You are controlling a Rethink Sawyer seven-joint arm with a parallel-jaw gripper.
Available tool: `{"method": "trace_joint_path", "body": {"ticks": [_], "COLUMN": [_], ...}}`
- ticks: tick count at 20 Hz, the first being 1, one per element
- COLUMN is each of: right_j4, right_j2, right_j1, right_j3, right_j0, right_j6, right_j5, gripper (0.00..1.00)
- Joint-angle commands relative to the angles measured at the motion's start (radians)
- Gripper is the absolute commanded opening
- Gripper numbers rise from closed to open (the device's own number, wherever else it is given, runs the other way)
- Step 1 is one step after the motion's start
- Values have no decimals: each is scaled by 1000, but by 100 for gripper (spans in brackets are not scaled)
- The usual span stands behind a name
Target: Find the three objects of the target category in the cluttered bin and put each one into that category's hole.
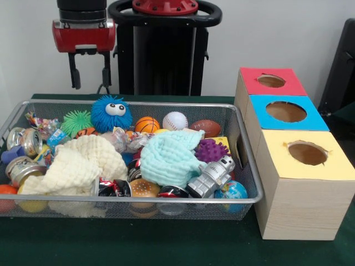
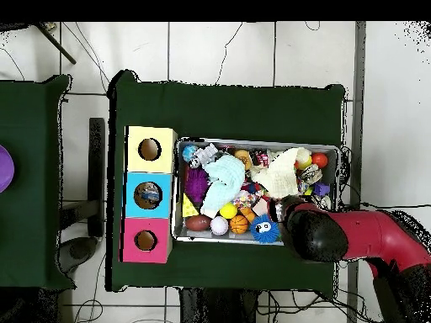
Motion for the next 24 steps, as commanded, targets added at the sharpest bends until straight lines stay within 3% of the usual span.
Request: {"method": "trace_joint_path", "body": {"ticks": [1, 24], "right_j4": [-66, -197], "right_j2": [-35, -135], "right_j1": [31, 101], "right_j3": [-47, -119], "right_j0": [-4, 44], "right_j6": [-52, 36], "right_j5": [-7, -104], "gripper": [100, 100]}}
